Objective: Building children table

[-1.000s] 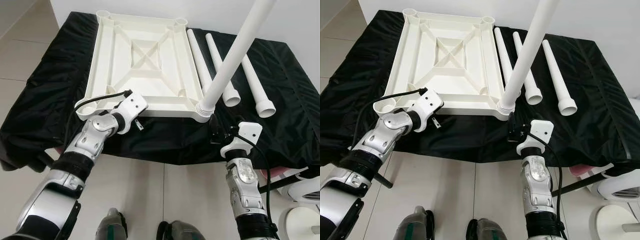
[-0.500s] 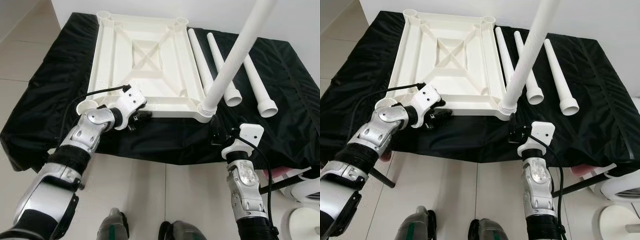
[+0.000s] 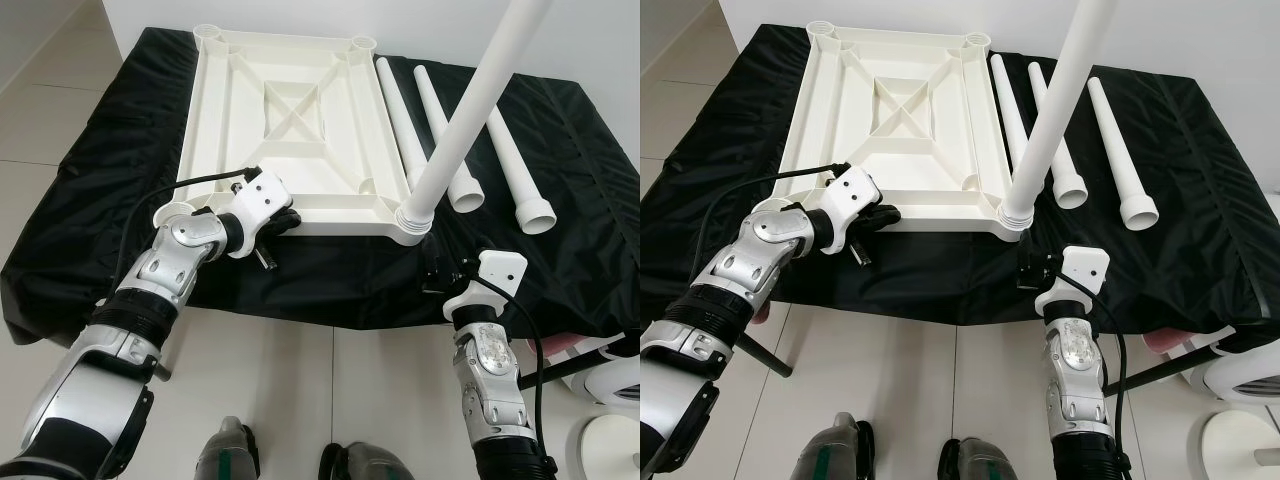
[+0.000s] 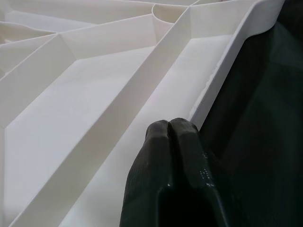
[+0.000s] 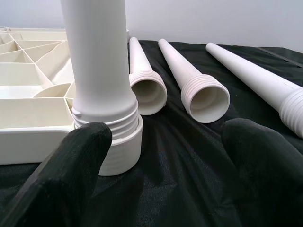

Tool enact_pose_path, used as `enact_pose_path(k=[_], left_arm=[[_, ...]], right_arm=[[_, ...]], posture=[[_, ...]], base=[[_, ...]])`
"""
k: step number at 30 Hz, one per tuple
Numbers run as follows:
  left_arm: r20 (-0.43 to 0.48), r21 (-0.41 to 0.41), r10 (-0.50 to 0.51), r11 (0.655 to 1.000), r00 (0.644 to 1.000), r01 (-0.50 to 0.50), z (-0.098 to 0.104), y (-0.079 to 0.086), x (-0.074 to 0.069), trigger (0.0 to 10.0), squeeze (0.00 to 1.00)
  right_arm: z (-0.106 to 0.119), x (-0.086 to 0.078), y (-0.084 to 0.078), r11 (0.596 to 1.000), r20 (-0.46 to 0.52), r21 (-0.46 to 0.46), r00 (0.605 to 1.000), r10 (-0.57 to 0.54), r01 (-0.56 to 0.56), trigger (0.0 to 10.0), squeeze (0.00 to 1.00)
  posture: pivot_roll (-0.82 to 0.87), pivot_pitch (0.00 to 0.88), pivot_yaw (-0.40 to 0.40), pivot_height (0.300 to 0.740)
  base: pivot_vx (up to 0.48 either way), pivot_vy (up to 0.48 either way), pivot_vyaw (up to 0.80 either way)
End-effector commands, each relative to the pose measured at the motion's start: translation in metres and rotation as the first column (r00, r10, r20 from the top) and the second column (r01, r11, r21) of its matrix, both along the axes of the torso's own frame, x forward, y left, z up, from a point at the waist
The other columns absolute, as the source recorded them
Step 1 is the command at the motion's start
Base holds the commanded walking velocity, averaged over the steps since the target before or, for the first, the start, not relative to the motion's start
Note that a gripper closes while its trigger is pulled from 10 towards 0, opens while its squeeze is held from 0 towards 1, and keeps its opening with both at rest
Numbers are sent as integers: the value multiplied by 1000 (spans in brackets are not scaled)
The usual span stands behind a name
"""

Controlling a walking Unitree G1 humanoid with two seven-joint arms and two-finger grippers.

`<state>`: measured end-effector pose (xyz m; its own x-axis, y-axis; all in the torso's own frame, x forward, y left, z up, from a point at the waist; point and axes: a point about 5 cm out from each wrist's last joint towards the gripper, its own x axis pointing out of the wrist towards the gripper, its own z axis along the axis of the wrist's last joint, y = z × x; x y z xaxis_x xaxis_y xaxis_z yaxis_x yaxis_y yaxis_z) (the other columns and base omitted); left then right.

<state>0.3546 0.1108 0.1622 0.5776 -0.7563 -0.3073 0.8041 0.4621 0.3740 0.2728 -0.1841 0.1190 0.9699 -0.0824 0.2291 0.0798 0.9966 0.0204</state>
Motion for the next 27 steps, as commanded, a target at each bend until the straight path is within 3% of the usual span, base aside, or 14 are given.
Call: enact_pose_path(k=[1, 2, 3, 5, 6, 12, 13, 14, 15, 17, 18, 27], left_arm=[[-87, 28, -87, 996, 992, 90, -11, -2, -7, 10000, 0], [-92, 26, -86, 996, 992, 89, -11, -3, -6, 10000, 0], [-95, 22, -84, 996, 992, 87, -10, -3, -6, 10000, 651], [-95, 19, -83, 996, 992, 85, -10, -2, -5, 10000, 651], [-96, 23, -89, 996, 991, 91, -9, -2, -5, 10000, 1000], [-76, 55, -88, 994, 993, 92, -5, -7, -1, 10000, 1000], [-80, 65, -87, 994, 993, 92, -5, -9, 1, 10000, 588], [-80, 65, -87, 994, 993, 92, -5, -9, 1, 10000, 588], [-84, 90, -95, 991, 992, 103, -6, -12, 2, 10000, 361], [-84, 90, -95, 991, 992, 103, -6, -12, 2, 10000, 361], [-85, 96, -98, 990, 992, 106, -7, -14, 2, 10000, 0], [-87, 110, -91, 989, 992, 100, -6, -20, 7, 10000, 0]], right_arm=[[0, -2, -2, 1000, -3, -1, 1000, -14, 14, 10000, 0], [0, -2, -2, 1000, -2, -3, 1000, -14, 14, 10000, 0], [0, -2, -2, 1000, -2, -3, 1000, -16, 16, 10000, 0], [0, -2, -2, 1000, -2, -3, 1000, -17, 17, 10000, 0], [0, -2, -2, 1000, -3, -3, 1000, -17, 17, 10000, 0], [-1, -2, -3, 1000, -5, -3, 1000, -22, 22, 10000, 0], [0, -2, -2, 1000, -5, -3, 1000, -18, 18, 10000, 0], [0, -2, -2, 1000, -5, -3, 1000, -18, 18, 10000, 0], [0, -2, 3, 1000, -6, -10, 1000, 19, -19, 10000, 0], [0, -2, 3, 1000, -6, -10, 1000, 19, -19, 10000, 0], [-1, -3, 6, 999, -11, -12, 999, 46, -46, 10000, 0], [-5, -11, 21, 971, -45, -22, 971, 236, -237, 10000, 0]], posture=[[58, 108, -37, 740], [58, 108, -37, 740], [57, 110, -37, 740], [57, 110, -37, 740], [58, 112, -36, 740], [60, 120, -36, 740], [62, 121, -38, 740], [62, 121, -38, 740], [62, 124, -39, 740], [62, 124, -39, 740], [61, 125, -39, 740], [53, 129, -38, 740]], base=[[0, 0, 0], [0, 0, 0], [0, 0, 0], [0, 0, 0], [0, 0, 0], [0, 0, 0], [0, 0, 0], [0, 0, 0], [0, 0, 0], [0, 0, 0], [0, 0, 0], [0, 0, 0]])
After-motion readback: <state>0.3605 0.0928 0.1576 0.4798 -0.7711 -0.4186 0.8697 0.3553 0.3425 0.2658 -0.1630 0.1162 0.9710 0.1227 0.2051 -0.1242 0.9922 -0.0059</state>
